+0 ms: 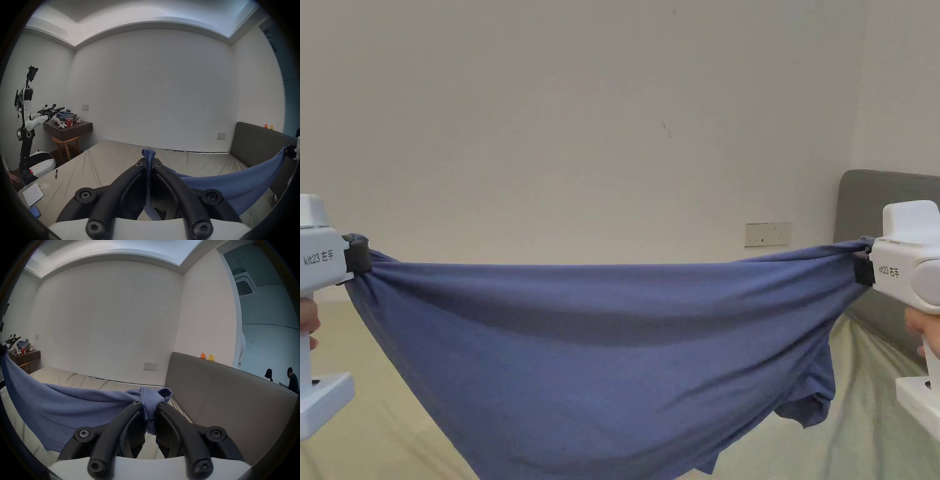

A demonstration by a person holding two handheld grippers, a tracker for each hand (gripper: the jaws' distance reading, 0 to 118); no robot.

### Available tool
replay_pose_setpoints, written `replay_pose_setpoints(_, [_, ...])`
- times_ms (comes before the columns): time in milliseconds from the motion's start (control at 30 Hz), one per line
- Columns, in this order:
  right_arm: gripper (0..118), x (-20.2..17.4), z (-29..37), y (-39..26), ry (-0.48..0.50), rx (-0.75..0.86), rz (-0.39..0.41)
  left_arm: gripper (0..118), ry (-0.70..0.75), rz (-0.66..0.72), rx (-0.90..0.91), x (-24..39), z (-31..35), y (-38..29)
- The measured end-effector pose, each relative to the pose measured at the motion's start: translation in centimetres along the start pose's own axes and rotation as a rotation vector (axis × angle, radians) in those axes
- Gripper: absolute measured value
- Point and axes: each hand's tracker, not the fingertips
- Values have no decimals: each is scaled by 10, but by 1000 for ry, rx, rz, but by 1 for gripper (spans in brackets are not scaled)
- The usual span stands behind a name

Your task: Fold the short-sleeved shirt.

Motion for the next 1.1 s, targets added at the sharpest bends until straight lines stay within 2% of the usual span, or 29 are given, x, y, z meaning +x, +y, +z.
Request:
replay_pose_setpoints(67, [8, -4, -15, -8, 2, -21, -31, 2, 16, -33, 7, 4, -10, -9])
replay_pose_setpoints(167, [8, -14, -29, -33, 1, -33, -36, 2, 22, -30, 11, 5, -21, -36])
replay_pose_setpoints(267, [8, -24, -34, -78, 23, -97, -23, 2, 13, -50, -66, 4, -28, -80])
replay_pose_setpoints(367, [8, -29, -25, -129, 60, -158, -59, 2, -7, -16, -138, -2, -22, -127])
replay_pose_setpoints(433, [8, -31, -12, -163, 94, -217, -85, 2, -20, 35, -192, -8, -10, -155])
replay_pose_setpoints(500, [8, -28, 6, -188, 105, -230, -41, 2, -27, 24, -221, -13, 6, -178])
replay_pose_setpoints(567, [8, -25, 27, -210, 111, -246, -36, 2, -48, 22, -262, -18, 24, -199])
replay_pose_setpoints(633, [8, -18, 49, -233, 130, -297, -77, 2, -63, 28, -286, -24, 47, -217])
replay_pose_setpoints(700, [8, -7, 63, -253, 118, -300, -78, 2, -79, 39, -303, -29, 70, -229])
replay_pose_setpoints(900, [8, 14, 145, -265, 134, -278, -49, 2, -115, 80, -299, -57, 140, -246])
replay_pose_setpoints(1100, [8, 33, 215, -265, 129, -285, -91, 2, -130, 132, -316, -76, 208, -262])
